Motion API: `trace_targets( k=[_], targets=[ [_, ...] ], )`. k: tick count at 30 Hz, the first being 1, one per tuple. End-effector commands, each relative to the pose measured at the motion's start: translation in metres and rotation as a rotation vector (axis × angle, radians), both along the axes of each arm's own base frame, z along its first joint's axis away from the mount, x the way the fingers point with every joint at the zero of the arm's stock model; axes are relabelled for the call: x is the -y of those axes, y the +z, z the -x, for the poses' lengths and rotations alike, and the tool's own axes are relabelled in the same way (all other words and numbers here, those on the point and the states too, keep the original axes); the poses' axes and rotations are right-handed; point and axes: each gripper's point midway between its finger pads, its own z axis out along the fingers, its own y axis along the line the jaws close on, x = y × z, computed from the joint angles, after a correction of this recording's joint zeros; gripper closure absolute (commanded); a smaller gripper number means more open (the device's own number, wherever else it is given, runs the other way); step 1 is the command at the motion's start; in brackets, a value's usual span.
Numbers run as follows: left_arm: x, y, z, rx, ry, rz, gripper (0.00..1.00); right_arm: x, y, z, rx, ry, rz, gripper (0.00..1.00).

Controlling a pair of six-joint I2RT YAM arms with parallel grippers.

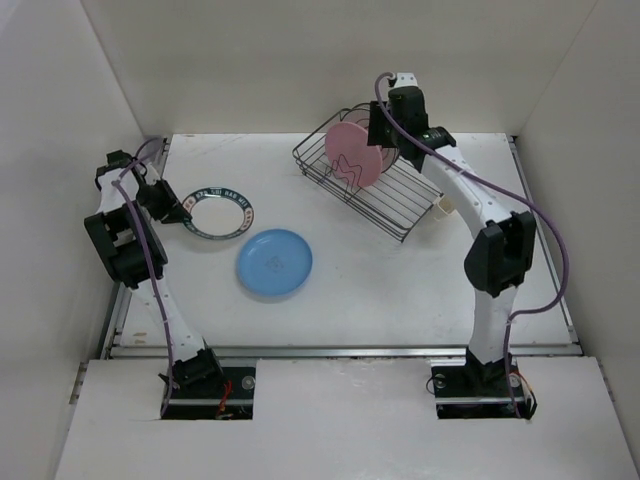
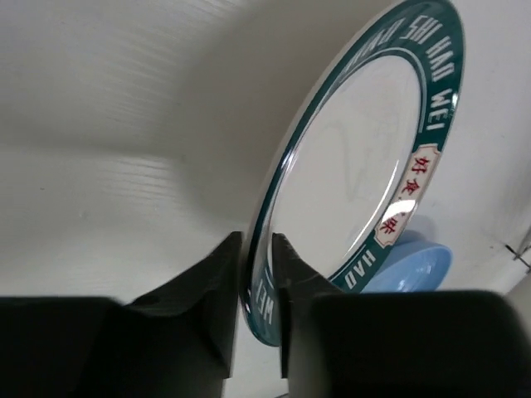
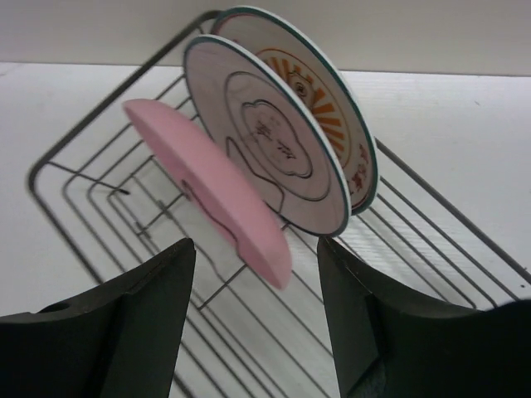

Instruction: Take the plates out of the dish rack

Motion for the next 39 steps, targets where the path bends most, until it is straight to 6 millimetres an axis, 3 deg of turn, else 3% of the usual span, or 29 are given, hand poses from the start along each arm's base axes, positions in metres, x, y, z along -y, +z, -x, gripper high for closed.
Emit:
trace_targets(
  k=[1, 5, 7, 8, 11, 12, 14, 15, 17, 19, 24, 27, 29, 30, 31, 32, 34, 35, 39],
  targets=[
    [-0.009, -0.005, 0.014, -0.052, 0.018, -0.049, 0.79, 0.013, -0.018, -0.019, -0.01, -0.061, 0.115, 0.34],
    [-0.012, -0.009, 0.02, -0.075, 0.025, -0.076, 0.69, -0.001, -0.039, -0.029, -0.03, 0.001, 0.117, 0.3],
    [-0.014, -0.009, 0.02, -0.077, 0.019, -0.087, 0.6, -0.003, -0.037, -0.036, -0.012, 0.0, 0.109, 0.3],
    [-0.014, -0.006, 0.02, -0.068, 0.02, -0.091, 0.51, -0.004, -0.049, -0.038, -0.031, 0.001, 0.117, 0.37],
    [-0.014, 0.004, 0.025, -0.078, -0.002, -0.102, 0.48, -0.006, -0.049, -0.042, -0.023, 0.005, 0.122, 0.59],
    [-0.017, 0.009, 0.028, -0.078, -0.008, -0.129, 0.46, -0.003, -0.043, -0.042, -0.013, -0.009, 0.126, 0.82],
    [-0.021, 0.017, 0.035, -0.084, 0.0, -0.166, 0.46, 0.002, -0.033, -0.039, 0.009, -0.014, 0.139, 0.98],
    [-0.022, 0.029, 0.037, -0.064, 0.006, -0.193, 0.46, 0.007, -0.011, -0.034, 0.051, -0.023, 0.14, 1.0],
    [-0.026, 0.039, 0.039, -0.03, 0.006, -0.233, 0.45, 0.016, 0.014, -0.031, 0.128, -0.025, 0.185, 1.0],
    [-0.025, 0.056, 0.042, 0.016, 0.0, -0.258, 0.45, 0.018, 0.044, -0.016, 0.194, -0.05, 0.225, 1.0],
    [-0.024, 0.076, 0.049, 0.051, -0.001, -0.288, 0.42, 0.029, 0.109, 0.006, 0.344, -0.126, 0.324, 1.0],
    [-0.022, 0.076, 0.054, 0.045, -0.01, -0.288, 0.41, 0.02, 0.127, 0.023, 0.379, -0.134, 0.33, 1.0],
    [-0.023, 0.075, 0.057, 0.034, -0.017, -0.296, 0.4, -0.004, 0.131, 0.04, 0.388, -0.05, 0.312, 1.0],
    [-0.023, 0.075, 0.057, 0.034, -0.017, -0.297, 0.4, -0.019, 0.128, 0.046, 0.382, 0.008, 0.289, 1.0],
    [-0.023, 0.079, 0.057, 0.043, -0.015, -0.301, 0.4, -0.036, 0.109, 0.055, 0.326, 0.105, 0.305, 1.0],
    [-0.023, 0.083, 0.057, 0.055, -0.022, -0.31, 0.4, -0.079, 0.094, 0.072, 0.29, 0.342, 0.243, 1.0],
    [-0.024, 0.086, 0.058, 0.059, -0.018, -0.322, 0.4, -0.125, 0.06, 0.109, 0.177, 0.649, 0.171, 1.0],
    [-0.024, 0.086, 0.058, 0.059, -0.018, -0.322, 0.4, -0.152, 0.031, 0.137, 0.072, 0.831, 0.094, 1.0],
    [-0.024, 0.085, 0.06, 0.052, -0.028, -0.321, 0.4, -0.179, -0.027, 0.174, -0.16, 0.997, 0.0, 1.0]
  ],
)
